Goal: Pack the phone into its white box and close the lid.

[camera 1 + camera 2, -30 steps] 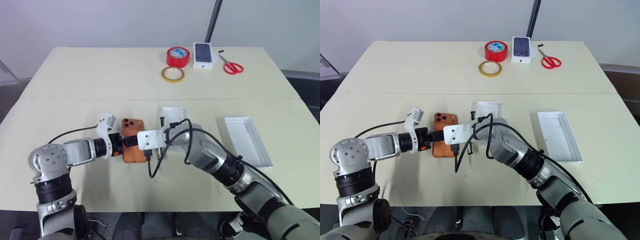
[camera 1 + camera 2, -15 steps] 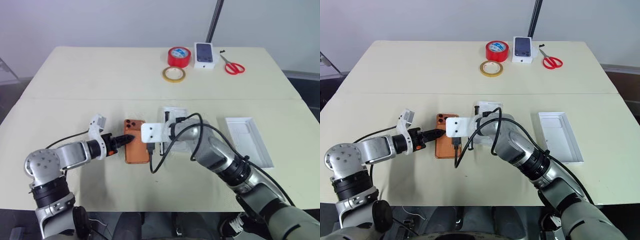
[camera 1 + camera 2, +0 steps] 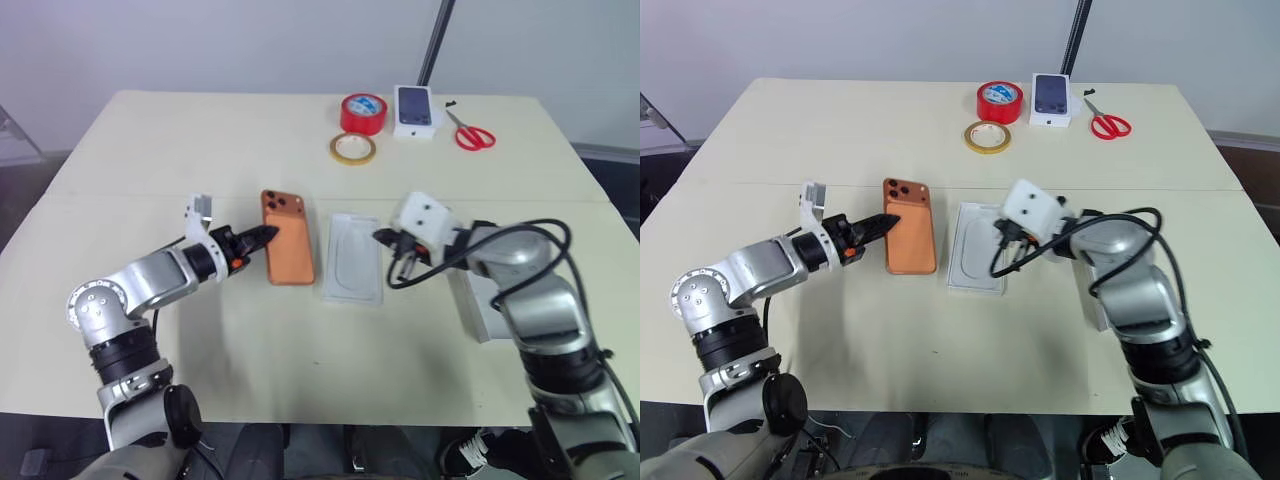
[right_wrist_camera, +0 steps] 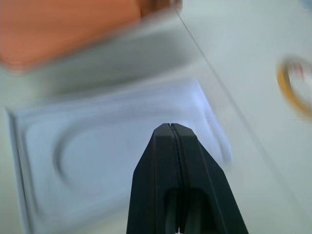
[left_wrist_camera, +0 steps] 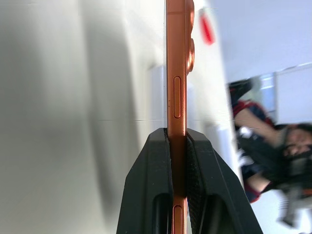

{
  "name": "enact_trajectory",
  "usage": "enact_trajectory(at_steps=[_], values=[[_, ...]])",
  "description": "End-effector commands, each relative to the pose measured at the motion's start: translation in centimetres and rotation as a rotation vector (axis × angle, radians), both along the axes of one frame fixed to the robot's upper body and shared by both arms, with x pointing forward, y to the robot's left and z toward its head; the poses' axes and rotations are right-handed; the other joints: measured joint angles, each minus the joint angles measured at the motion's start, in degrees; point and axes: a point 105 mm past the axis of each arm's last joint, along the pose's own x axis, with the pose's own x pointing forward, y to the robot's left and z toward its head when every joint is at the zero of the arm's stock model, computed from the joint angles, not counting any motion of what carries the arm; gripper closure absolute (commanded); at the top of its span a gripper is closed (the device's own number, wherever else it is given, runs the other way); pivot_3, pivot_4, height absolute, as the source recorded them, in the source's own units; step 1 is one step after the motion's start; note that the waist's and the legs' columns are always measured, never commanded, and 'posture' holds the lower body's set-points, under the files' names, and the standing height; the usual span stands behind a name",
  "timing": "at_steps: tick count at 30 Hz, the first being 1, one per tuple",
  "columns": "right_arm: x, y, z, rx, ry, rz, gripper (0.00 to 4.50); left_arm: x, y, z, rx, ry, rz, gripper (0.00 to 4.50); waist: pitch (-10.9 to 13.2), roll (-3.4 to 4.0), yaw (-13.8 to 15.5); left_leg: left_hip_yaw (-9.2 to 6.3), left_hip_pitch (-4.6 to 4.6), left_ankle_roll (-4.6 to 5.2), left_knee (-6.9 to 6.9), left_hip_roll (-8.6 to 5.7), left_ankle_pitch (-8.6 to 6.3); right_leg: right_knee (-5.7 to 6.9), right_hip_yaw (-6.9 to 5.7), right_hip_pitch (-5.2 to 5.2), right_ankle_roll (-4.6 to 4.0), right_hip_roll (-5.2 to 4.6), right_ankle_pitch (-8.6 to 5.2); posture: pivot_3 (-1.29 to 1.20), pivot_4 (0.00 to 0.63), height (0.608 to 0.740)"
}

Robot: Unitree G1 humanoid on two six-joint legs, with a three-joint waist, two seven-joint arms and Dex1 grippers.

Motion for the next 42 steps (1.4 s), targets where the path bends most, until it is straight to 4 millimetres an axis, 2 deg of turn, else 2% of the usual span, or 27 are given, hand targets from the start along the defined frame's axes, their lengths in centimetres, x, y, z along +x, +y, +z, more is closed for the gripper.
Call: enact_trajectory(at_steps=[1, 6, 10, 26, 28, 29, 34, 37, 42], values=[[-1.2, -1.1, 1.2, 0.029, -0.041, -0.001, 4.50, 0.2, -2.6, 1.5, -0.036, -0.026, -0.080, 4.46, 0.00, 0.00, -0.17, 0.03, 0.00, 0.00, 0.00, -0.01, 0.00, 0.00, 0.01, 0.00, 0.00, 0.00, 0.00, 0.00, 0.150, 0.740], [-1.9, -2.3, 1.1, 0.045, -0.039, -0.054, 4.50, 0.9, -5.8, 0.3, 0.006, 0.032, -0.144, 4.46, 0.00, 0.02, -0.70, 0.13, 0.06, -0.07, -0.03, 0.10, 0.04, 0.03, 0.08, -0.03, 0.00, 0.18, 0.00, 0.00, 0.150, 0.740], [-1.9, -3.1, 1.2, 0.047, -0.049, -0.095, 4.50, 1.5, -7.3, -0.3, 0.011, 0.057, -0.157, 4.46, 0.00, 0.02, -0.33, 0.13, 0.06, -0.15, -0.01, 0.10, 0.09, 0.03, 0.09, -0.02, 0.00, 0.21, 0.00, 0.00, 0.150, 0.740], [-2.7, -3.1, 1.4, 0.059, -0.048, -0.089, 4.50, 2.0, -9.6, -1.6, 0.049, 0.069, -0.201, 4.46, 0.01, 0.01, -0.31, 0.14, 0.04, -0.21, 0.00, 0.05, 0.13, 0.00, 0.08, 0.01, 0.01, 0.25, -0.01, 0.00, 0.150, 0.740], [-2.7, -3.1, 1.4, 0.057, -0.049, -0.089, 4.50, 1.9, -9.7, -1.6, 0.057, 0.065, -0.205, 3.52, 0.01, 0.01, -0.36, 0.14, 0.04, -0.22, 0.00, 0.06, 0.13, 0.00, 0.09, 0.01, 0.01, 0.25, -0.01, 0.00, 0.150, 0.740], [-2.7, -3.1, 1.4, 0.056, -0.049, -0.089, 4.50, 1.9, -9.7, -1.7, 0.059, 0.063, -0.208, 3.28, 0.01, 0.01, -0.34, 0.14, 0.04, -0.22, 0.00, 0.07, 0.13, 0.00, 0.09, 0.01, 0.01, 0.25, -0.01, 0.00, 0.150, 0.740], [-2.6, -3.0, 1.4, 0.048, -0.053, -0.089, 4.50, 1.9, -8.8, -0.9, 0.064, 0.030, -0.194, 0.75, 0.01, 0.01, -0.32, 0.14, 0.04, -0.21, 0.00, 0.07, 0.13, 0.00, 0.09, 0.01, 0.01, 0.24, -0.01, 0.00, 0.150, 0.740], [-2.5, -2.8, 1.4, 0.040, -0.058, -0.083, 4.50, 2.0, -7.4, 0.1, 0.087, -0.015, -0.169, 0.75, 0.01, 0.01, -0.50, 0.13, 0.05, -0.21, 0.00, 0.09, 0.13, 0.00, 0.09, 0.01, 0.01, 0.24, -0.01, 0.00, 0.150, 0.740], [-2.1, -2.3, 0.8, -0.029, -0.072, -0.071, 4.50, 2.2, -3.7, 1.4, 0.250, -0.115, -0.096, 0.75, 0.01, 0.02, -0.48, 0.13, 0.05, -0.23, -0.02, 0.12, 0.13, 0.01, 0.10, -0.01, 0.01, 0.26, -0.01, 0.00, 0.150, 0.740]])
